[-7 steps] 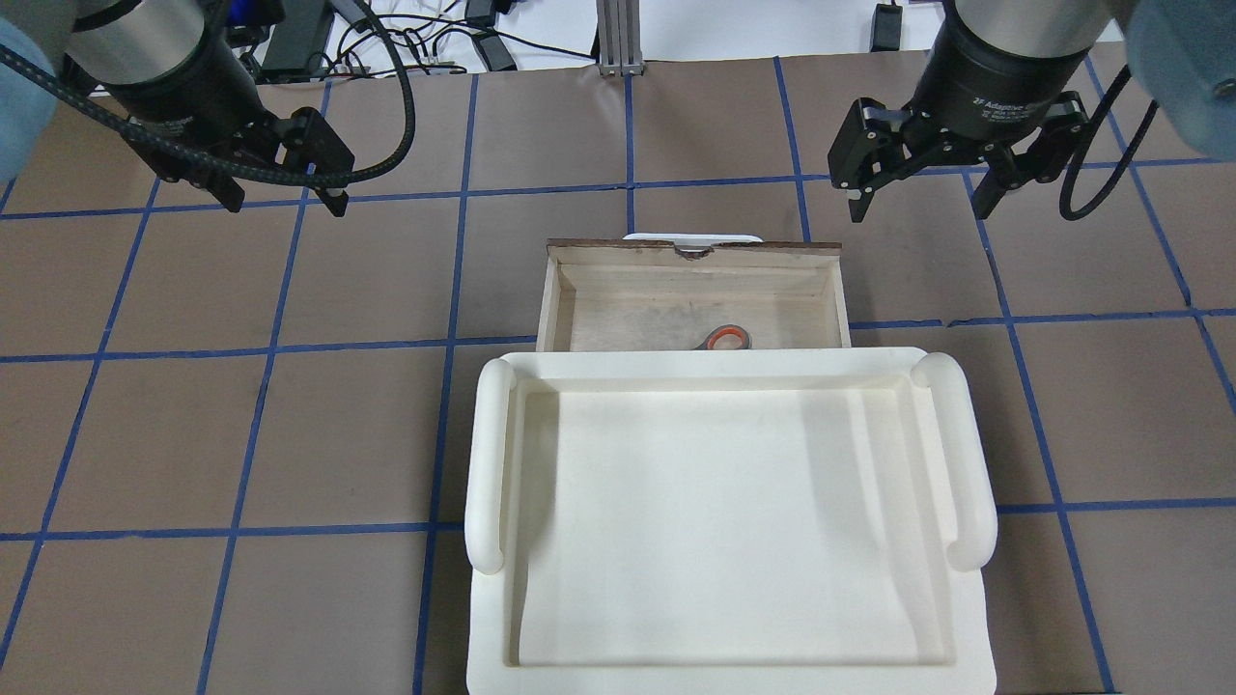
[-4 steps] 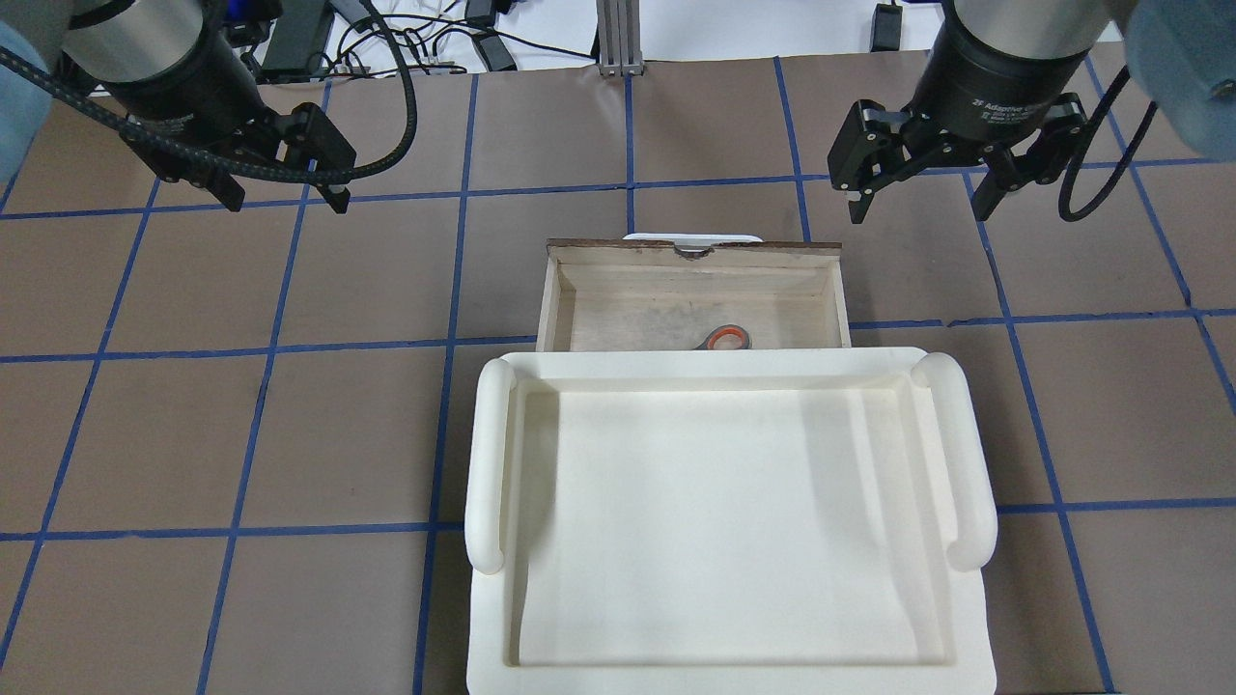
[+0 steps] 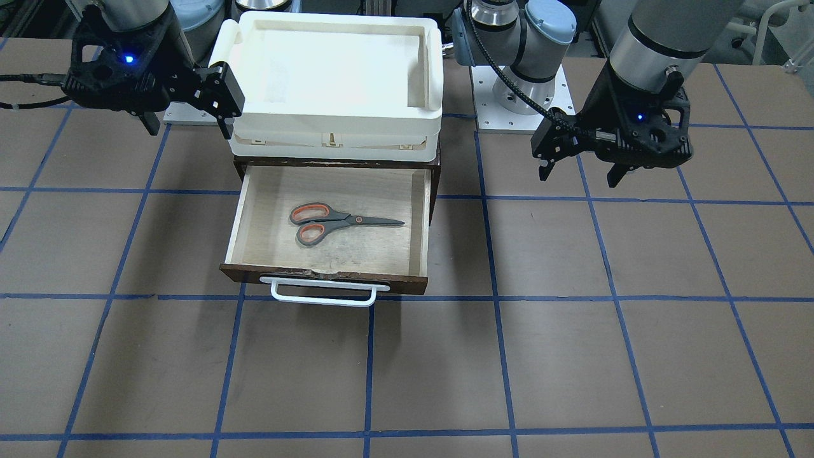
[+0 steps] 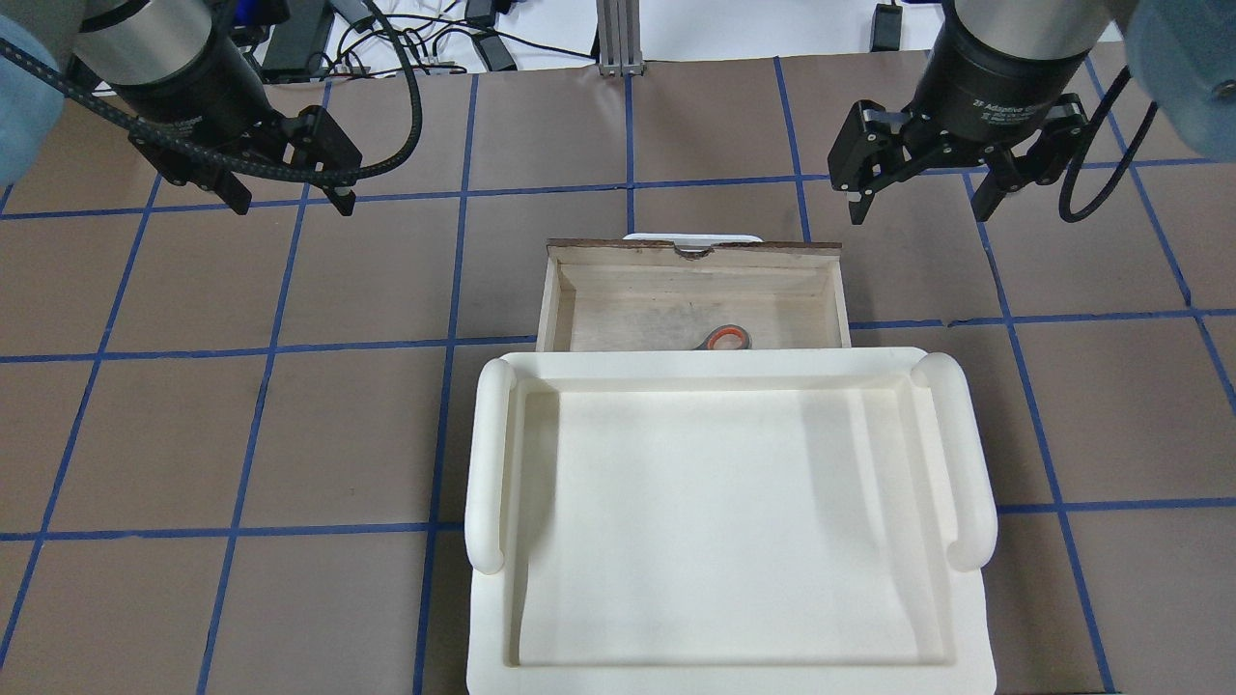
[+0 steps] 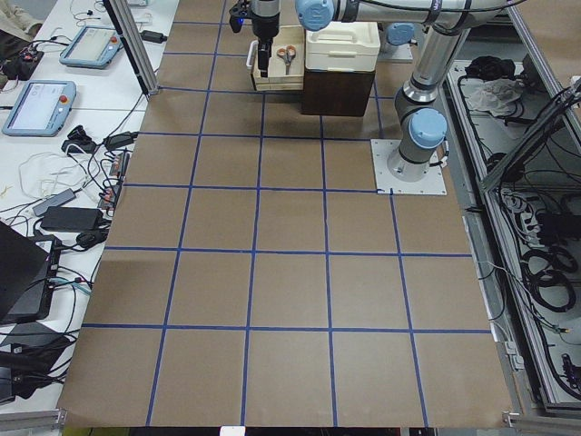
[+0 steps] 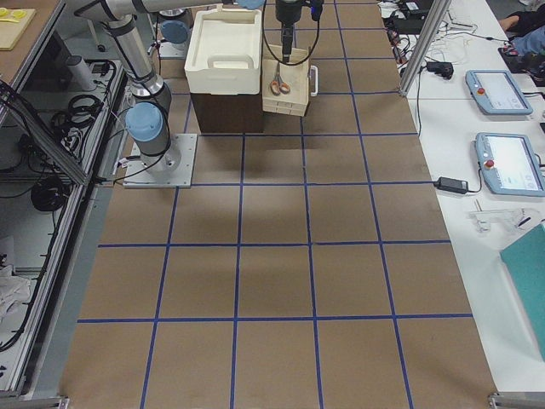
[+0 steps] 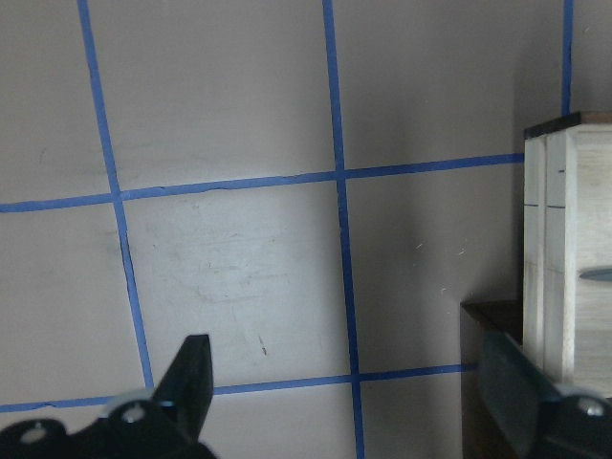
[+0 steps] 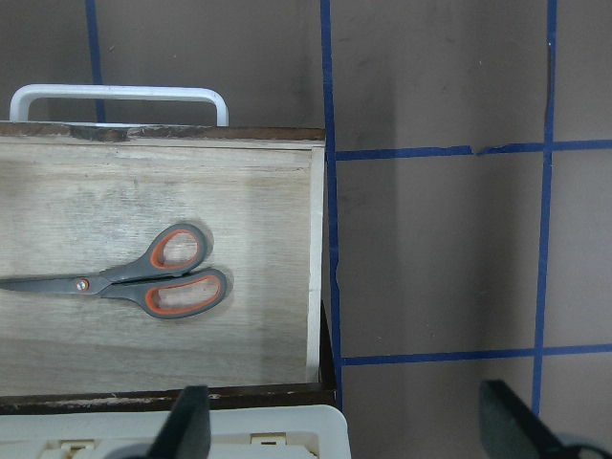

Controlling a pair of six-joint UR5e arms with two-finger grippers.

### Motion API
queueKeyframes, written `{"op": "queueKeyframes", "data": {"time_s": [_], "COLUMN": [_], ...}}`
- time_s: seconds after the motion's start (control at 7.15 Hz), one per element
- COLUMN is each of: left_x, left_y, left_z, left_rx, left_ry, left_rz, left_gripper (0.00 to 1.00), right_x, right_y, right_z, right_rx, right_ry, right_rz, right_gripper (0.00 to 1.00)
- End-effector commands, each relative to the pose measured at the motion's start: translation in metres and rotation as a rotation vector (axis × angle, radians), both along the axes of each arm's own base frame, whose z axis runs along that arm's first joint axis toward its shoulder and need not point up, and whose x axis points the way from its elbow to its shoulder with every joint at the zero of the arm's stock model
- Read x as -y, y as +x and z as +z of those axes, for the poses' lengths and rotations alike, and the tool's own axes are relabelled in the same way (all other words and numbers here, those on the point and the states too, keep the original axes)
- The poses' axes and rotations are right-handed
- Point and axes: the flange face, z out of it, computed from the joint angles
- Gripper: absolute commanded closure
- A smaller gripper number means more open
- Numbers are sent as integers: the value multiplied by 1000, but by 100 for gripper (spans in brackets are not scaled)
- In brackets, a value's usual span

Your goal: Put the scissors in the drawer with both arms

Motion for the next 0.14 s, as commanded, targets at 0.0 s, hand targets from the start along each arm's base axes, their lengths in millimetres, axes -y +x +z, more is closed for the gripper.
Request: {"op": "queueKeyframes", "data": {"time_s": [0.0], "left_x": [-1], "left_y": [0], "left_z": [0], "left_rx": [-1], "left_ry": [0], "left_rz": [-1], "left_gripper": [0], "right_x": [0], "right_y": [0], "right_z": [0], "right_rx": [0], "right_ry": [2], "right_rz": [0], "right_gripper": [0]}}
